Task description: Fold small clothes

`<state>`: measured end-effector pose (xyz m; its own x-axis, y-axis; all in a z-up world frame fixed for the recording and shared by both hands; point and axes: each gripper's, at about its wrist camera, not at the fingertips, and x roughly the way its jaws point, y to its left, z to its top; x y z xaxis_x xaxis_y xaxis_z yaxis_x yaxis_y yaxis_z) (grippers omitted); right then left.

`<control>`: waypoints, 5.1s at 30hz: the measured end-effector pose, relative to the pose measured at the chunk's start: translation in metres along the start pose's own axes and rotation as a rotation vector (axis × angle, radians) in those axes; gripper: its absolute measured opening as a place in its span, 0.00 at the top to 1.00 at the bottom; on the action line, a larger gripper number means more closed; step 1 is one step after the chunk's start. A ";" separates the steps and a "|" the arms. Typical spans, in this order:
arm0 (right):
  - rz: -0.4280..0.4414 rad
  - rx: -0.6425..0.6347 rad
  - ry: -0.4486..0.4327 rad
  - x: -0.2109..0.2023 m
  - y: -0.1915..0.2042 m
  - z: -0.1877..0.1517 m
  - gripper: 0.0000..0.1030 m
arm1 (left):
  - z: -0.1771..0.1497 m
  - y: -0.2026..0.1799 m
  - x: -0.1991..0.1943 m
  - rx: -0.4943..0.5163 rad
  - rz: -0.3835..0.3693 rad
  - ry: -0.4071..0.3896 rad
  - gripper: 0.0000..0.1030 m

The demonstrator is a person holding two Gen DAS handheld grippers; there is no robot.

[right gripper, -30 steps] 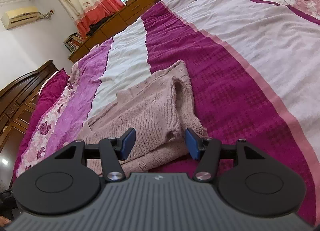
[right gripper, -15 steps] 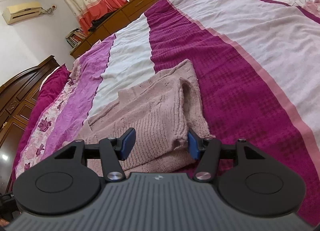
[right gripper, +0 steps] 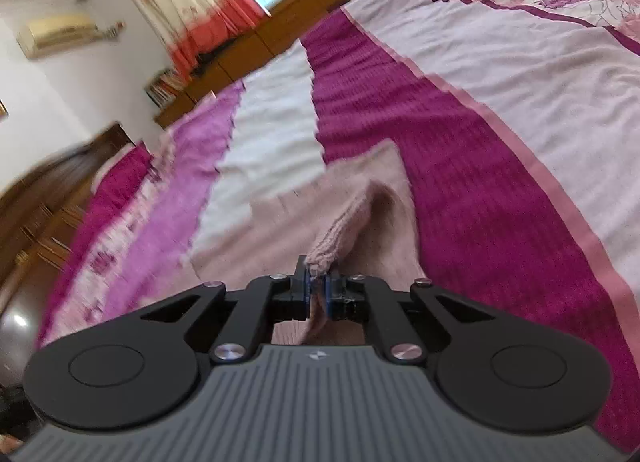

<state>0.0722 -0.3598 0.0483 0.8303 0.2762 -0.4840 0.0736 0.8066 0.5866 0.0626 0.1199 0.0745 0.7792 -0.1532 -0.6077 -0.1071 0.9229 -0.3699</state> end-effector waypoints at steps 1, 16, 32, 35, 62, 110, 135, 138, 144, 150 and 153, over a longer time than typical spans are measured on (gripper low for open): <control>0.011 0.007 -0.011 -0.001 0.001 0.004 0.94 | 0.005 -0.001 0.002 -0.008 -0.001 -0.004 0.87; -0.011 0.009 -0.108 0.057 0.031 0.077 0.95 | 0.077 -0.025 0.057 0.016 0.064 -0.087 0.88; -0.143 -0.070 -0.083 0.113 0.022 0.048 0.39 | 0.073 -0.016 0.105 0.101 0.221 -0.060 0.72; -0.145 -0.099 -0.086 0.105 0.021 0.046 0.39 | 0.070 -0.015 0.101 0.107 0.217 -0.056 0.66; -0.155 -0.189 -0.046 0.046 0.020 -0.008 0.38 | 0.034 -0.013 0.057 0.119 0.225 0.042 0.58; -0.022 0.051 0.091 0.039 -0.046 0.001 0.16 | -0.023 -0.044 0.022 0.167 0.291 0.178 0.35; 0.052 0.187 0.055 0.070 -0.044 -0.008 0.48 | -0.031 -0.039 0.017 0.132 0.301 0.195 0.35; 0.051 0.181 0.041 0.074 -0.045 -0.011 0.47 | -0.031 -0.039 0.016 0.131 0.300 0.194 0.35; 0.033 0.180 0.047 0.079 -0.044 -0.010 0.47 | -0.032 -0.037 0.015 0.131 0.303 0.197 0.35; 0.031 0.195 0.053 0.084 -0.046 -0.007 0.47 | -0.034 -0.037 0.013 0.137 0.302 0.200 0.35; 0.029 0.192 0.058 0.083 -0.043 -0.006 0.49 | -0.034 -0.036 0.012 0.137 0.304 0.199 0.35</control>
<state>0.1346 -0.3690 -0.0207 0.8011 0.3319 -0.4981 0.1586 0.6848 0.7113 0.0547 0.0729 0.0561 0.5877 0.0818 -0.8050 -0.2211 0.9732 -0.0625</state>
